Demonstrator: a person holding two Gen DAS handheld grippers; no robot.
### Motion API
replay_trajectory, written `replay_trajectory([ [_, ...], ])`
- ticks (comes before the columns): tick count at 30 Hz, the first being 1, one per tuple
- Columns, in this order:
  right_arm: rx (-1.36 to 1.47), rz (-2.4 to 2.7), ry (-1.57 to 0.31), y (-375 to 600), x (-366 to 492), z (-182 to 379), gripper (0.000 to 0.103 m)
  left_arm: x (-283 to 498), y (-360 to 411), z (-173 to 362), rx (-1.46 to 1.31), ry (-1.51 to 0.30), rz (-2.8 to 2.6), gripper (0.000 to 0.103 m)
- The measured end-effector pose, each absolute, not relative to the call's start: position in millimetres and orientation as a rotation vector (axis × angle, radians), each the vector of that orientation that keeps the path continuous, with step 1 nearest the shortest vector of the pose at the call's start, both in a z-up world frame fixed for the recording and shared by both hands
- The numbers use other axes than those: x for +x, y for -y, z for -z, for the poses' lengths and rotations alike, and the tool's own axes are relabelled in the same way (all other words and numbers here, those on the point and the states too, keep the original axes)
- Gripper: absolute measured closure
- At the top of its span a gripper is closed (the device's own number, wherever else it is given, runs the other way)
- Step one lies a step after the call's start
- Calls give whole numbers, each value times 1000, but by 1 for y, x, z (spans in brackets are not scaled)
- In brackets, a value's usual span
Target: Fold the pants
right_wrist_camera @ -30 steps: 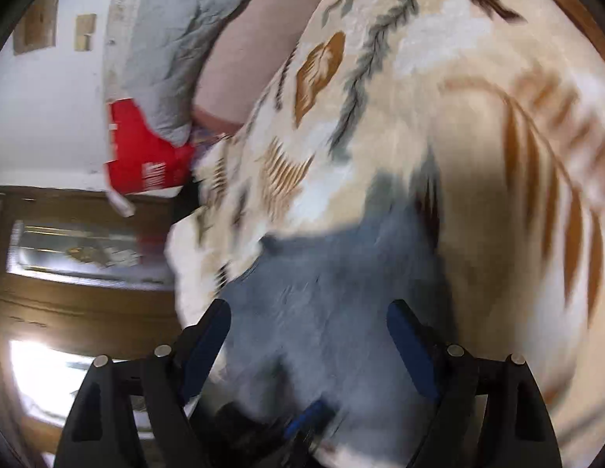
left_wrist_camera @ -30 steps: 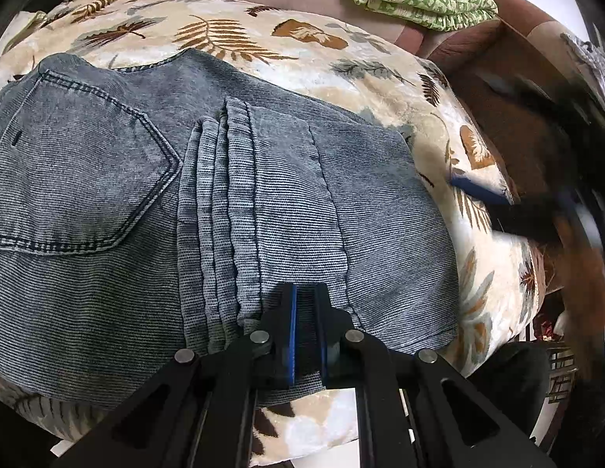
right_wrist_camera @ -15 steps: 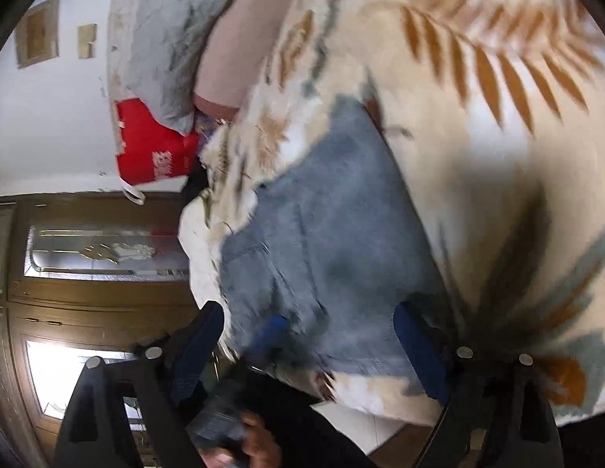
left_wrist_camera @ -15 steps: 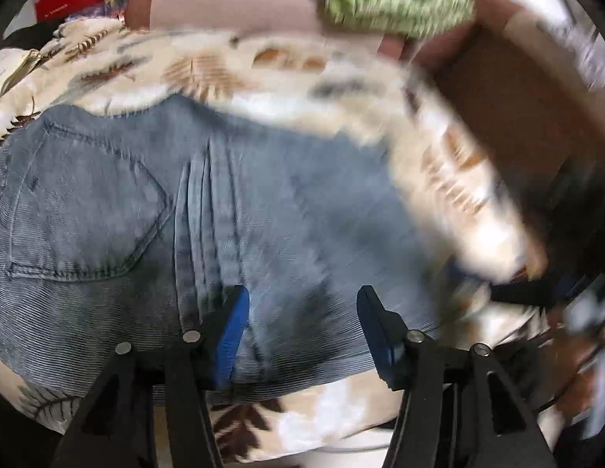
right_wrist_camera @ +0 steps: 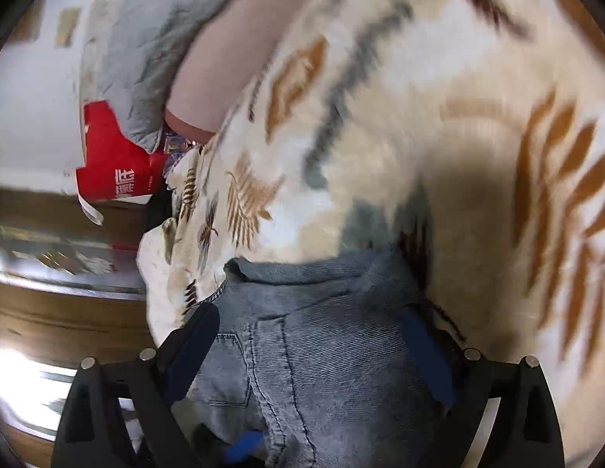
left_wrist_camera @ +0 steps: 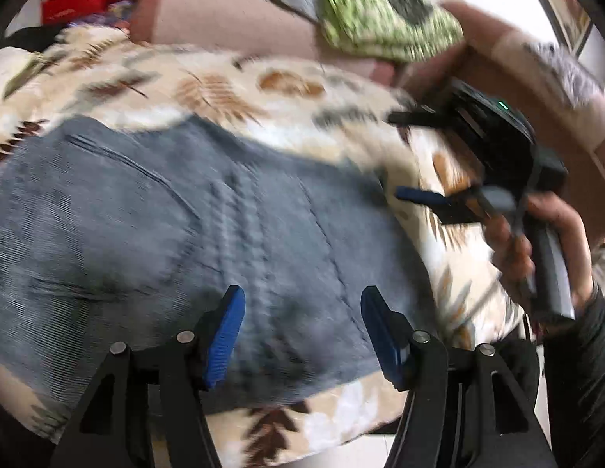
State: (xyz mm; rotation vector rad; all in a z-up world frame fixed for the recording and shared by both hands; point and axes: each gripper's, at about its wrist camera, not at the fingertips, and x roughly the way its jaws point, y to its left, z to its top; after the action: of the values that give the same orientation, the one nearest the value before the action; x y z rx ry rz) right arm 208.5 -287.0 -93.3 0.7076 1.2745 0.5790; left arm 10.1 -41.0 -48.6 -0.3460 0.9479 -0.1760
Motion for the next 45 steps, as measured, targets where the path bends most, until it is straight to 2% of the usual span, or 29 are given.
replay_trajectory([
  [3, 641, -651, -1253, 271, 201, 80, 5, 4, 7, 43, -398, -927, 133, 40],
  [5, 443, -523, -1340, 259, 206, 102, 5, 3, -14, 38, -425, -914, 113, 40],
  [7, 380, -462, -1368, 257, 206, 111, 8, -3, -48, 29, -426, -861, 13, 39],
  [12, 198, -621, -1241, 196, 204, 59, 8, -2, -116, 44, -427, -884, -288, 37],
  [14, 130, -693, -1237, 162, 212, 49, 9, 1, -125, 61, -447, -926, -316, 37],
  [17, 103, -731, -1240, 125, 224, 45, 18, 1, -125, 76, -419, -933, -312, 34],
  [22, -99, -560, -1229, 103, 233, 34, 18, 1, -132, 76, -444, -922, -276, 31],
  [27, 133, -643, -1315, 157, 207, 41, 17, 2, -135, 75, -455, -920, -272, 27],
  [30, 243, -557, -1388, 200, 194, 84, 16, 3, -135, 75, -453, -919, -271, 27],
  [32, 293, -482, -1443, 223, 198, 114, 22, 1, -134, 75, -447, -917, -270, 27],
  [33, 336, -481, -1405, 228, 198, 99, 22, 0, -134, 75, -445, -914, -269, 27],
  [36, 278, -561, -1273, 209, 200, 49, 22, -3, -134, 73, -460, -900, -278, 27],
  [39, 191, -679, -1277, 162, 210, 27, 22, -3, -135, 73, -464, -898, -282, 27],
  [45, -58, -780, -1316, 57, 234, 55, 22, -2, -133, 75, -439, -902, -279, 27],
])
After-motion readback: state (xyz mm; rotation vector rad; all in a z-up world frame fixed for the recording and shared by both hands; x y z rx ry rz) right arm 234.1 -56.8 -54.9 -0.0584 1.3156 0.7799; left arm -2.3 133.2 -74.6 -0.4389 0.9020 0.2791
